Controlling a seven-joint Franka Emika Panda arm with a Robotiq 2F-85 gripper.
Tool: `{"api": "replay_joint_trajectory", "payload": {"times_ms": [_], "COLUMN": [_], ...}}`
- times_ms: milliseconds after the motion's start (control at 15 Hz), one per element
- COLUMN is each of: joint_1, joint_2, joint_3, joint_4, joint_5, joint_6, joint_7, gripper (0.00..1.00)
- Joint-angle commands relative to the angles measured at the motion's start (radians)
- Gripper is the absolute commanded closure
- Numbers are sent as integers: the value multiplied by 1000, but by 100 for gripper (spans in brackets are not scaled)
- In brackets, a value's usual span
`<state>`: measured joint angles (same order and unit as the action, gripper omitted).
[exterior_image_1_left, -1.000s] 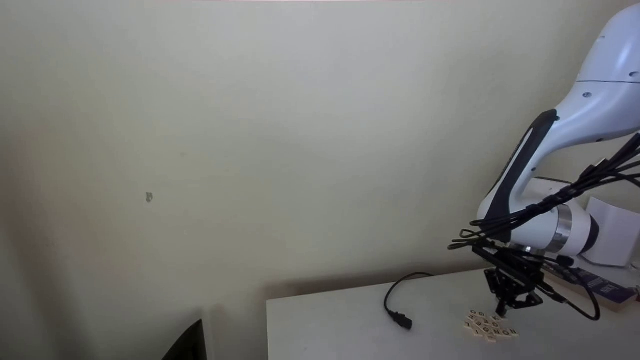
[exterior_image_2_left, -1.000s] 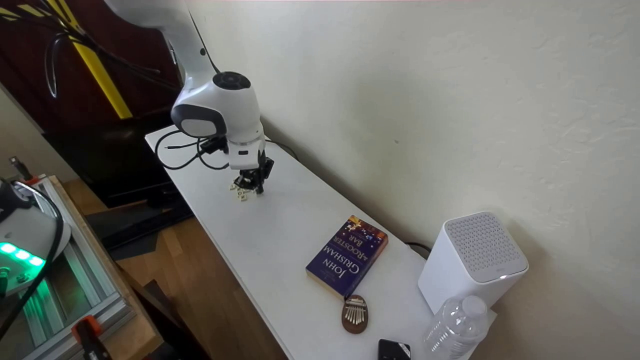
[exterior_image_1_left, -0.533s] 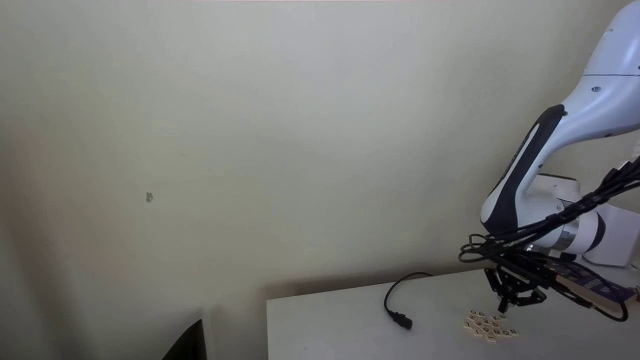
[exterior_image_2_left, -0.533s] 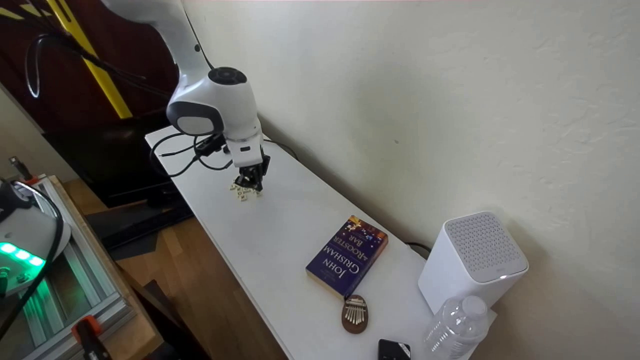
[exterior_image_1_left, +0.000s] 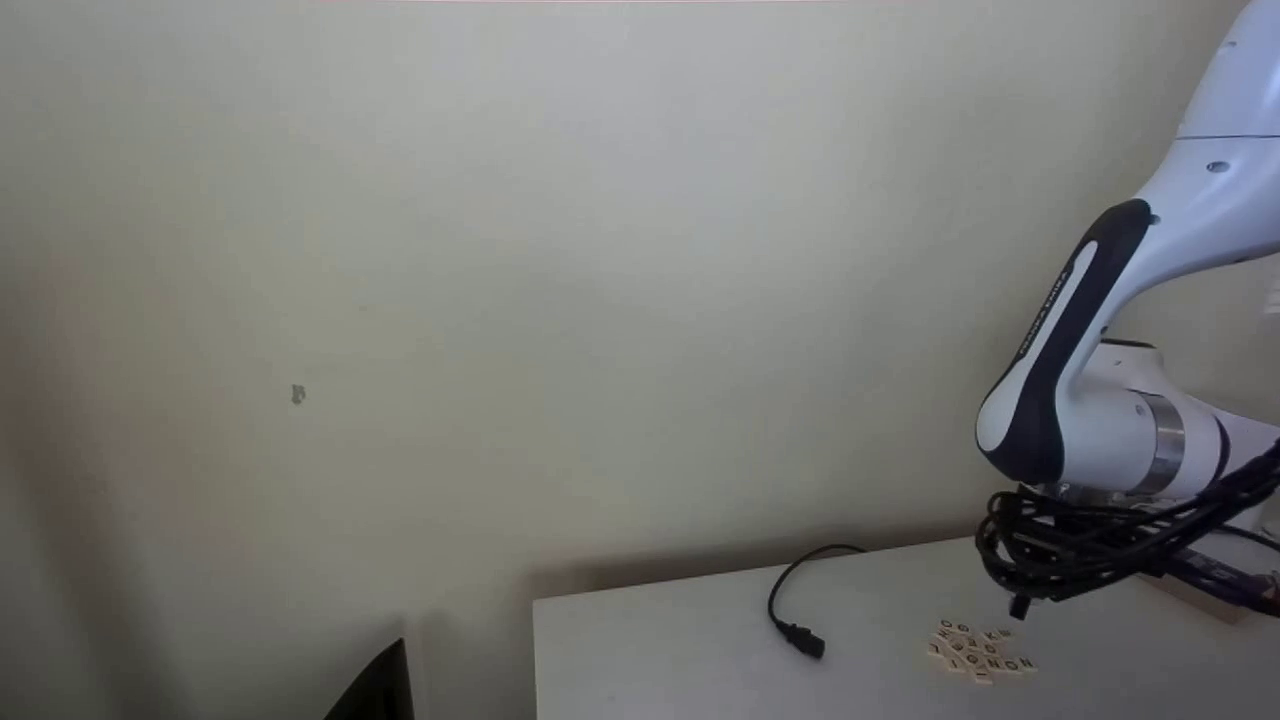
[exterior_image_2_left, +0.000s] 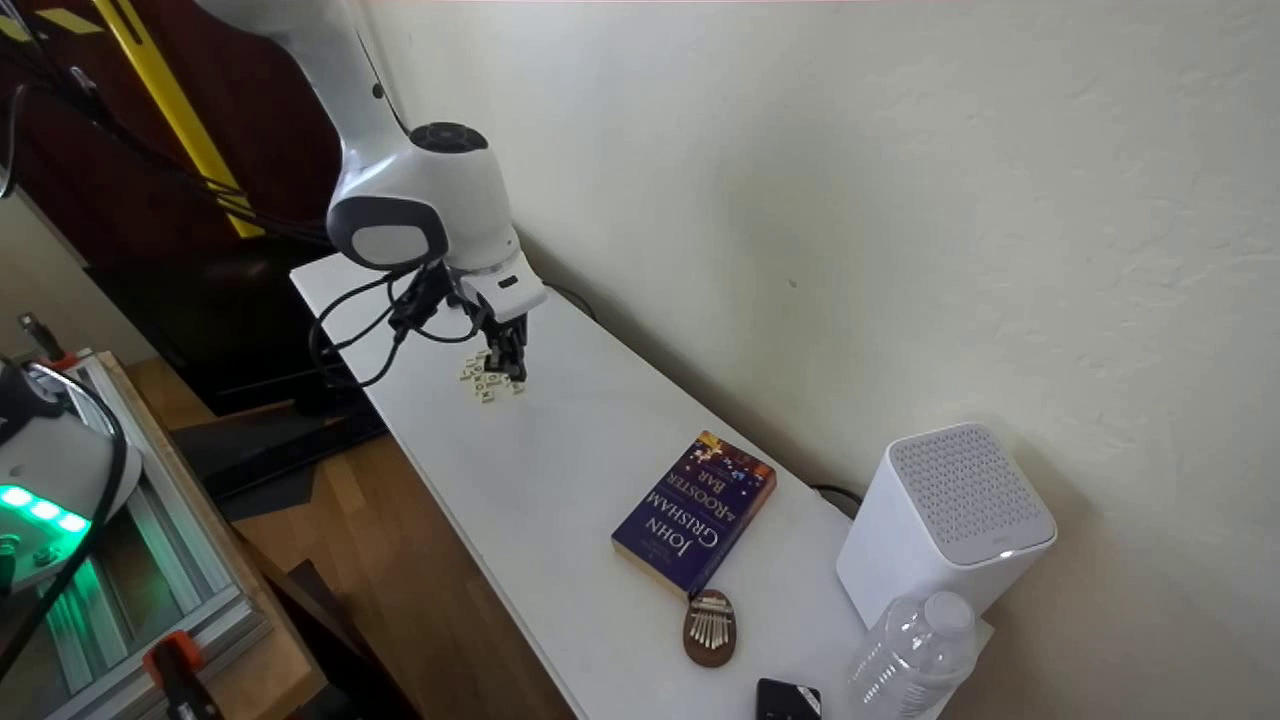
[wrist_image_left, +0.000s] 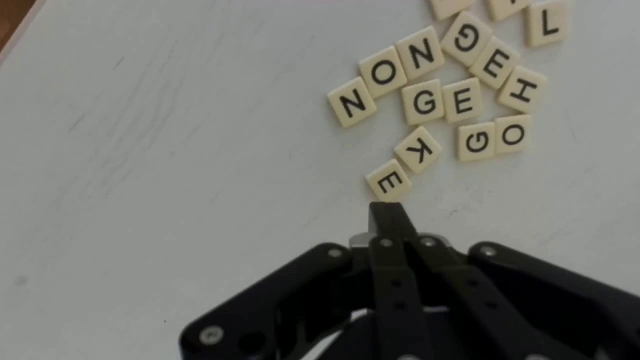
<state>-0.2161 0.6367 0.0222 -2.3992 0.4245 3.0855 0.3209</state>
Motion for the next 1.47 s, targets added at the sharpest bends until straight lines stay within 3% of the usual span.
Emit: {"api": "replay_joint_trajectory", "payload": {"times_ms": [0,733,1400], "joint_1": [22,99,78], "joint_2": [-20,32,95], "joint_3": [-15,-106,-83], "joint_4": [-18,11,15], "joint_5": [-88,-352,-417], "joint_6": [7,4,112], "joint_7": [-99,-332,-405], "gripper": [100,100,100]}}
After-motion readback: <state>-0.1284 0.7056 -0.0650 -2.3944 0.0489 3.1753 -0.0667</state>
